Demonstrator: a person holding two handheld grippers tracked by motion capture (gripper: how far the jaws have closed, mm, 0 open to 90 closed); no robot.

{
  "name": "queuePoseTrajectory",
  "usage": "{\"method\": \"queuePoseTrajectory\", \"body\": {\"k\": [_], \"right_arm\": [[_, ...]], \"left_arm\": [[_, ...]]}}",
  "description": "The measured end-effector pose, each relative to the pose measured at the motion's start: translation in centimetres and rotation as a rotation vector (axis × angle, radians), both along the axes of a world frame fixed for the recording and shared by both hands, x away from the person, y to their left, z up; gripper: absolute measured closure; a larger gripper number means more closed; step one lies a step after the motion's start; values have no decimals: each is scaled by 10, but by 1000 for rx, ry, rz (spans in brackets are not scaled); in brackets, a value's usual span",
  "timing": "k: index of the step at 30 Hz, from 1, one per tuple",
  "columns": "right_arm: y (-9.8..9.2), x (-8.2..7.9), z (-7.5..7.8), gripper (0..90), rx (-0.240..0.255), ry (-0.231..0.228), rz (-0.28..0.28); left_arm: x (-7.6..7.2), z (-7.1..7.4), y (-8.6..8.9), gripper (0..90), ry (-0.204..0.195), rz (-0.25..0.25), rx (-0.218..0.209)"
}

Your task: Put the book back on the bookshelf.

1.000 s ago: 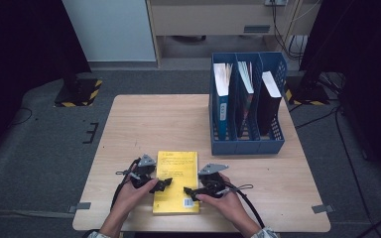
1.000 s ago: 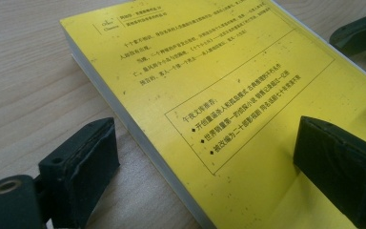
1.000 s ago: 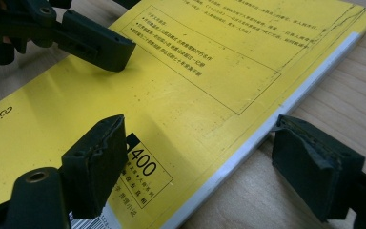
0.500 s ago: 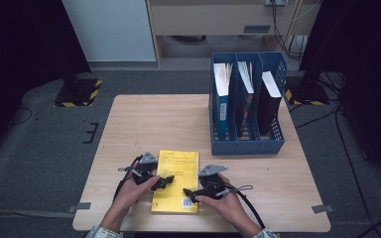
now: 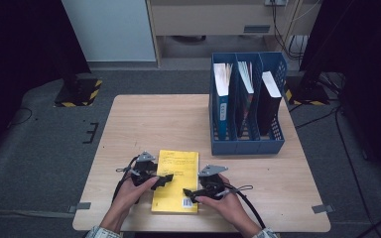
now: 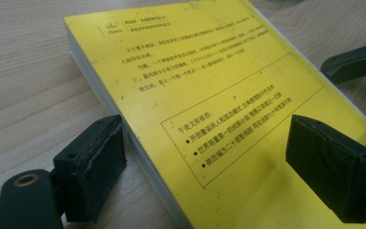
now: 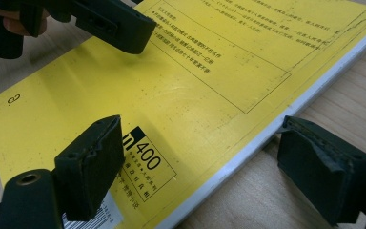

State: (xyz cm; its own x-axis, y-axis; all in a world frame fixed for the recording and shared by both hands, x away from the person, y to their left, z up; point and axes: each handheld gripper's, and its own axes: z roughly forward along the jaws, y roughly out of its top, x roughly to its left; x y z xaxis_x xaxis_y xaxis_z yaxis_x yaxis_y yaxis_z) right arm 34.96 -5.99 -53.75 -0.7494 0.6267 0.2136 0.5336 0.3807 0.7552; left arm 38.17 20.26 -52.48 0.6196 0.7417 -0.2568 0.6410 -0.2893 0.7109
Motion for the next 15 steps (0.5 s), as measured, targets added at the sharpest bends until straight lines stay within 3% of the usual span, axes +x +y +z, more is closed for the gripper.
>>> {"method": "queuePoseTrajectory", "body": {"k": [4,7,12,15], "right_arm": [[0,0,0,158,0,1,0],[0,0,0,158,0,1,0],[0,0,0,157,2,3,0],[0,0,0,157,3,6,0]], "left_arm": [[-6,7,-1,177,-45,-3,-9],[-10,11,-2,220,-55,-13,-18],[-16,13,-6,293,-41,-59,-15],[-21,13,-5,352,-35,-74,-37]]}}
